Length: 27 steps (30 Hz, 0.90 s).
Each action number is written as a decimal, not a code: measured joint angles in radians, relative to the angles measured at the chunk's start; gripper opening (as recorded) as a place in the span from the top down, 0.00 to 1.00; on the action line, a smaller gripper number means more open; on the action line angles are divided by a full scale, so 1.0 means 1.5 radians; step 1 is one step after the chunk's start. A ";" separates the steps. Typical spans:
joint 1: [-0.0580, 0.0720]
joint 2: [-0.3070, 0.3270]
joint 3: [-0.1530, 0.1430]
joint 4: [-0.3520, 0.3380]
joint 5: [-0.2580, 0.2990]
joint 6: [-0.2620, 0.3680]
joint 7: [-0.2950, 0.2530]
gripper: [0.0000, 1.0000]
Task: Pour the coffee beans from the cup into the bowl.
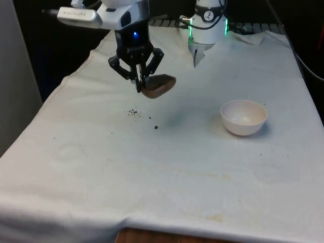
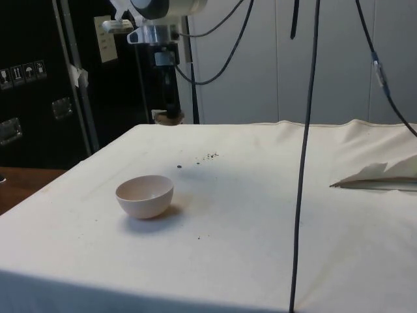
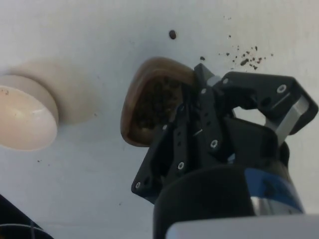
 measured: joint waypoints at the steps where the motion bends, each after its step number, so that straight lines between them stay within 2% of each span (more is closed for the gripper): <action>1: 0.000 -0.003 0.001 -0.003 -0.004 0.000 0.003 1.00; 15: 0.003 -0.053 0.023 -0.037 -0.075 0.000 0.058 1.00; 23: 0.004 -0.055 0.044 -0.040 -0.103 0.007 0.095 1.00; 27: 0.004 -0.056 0.049 -0.040 -0.109 0.008 0.105 1.00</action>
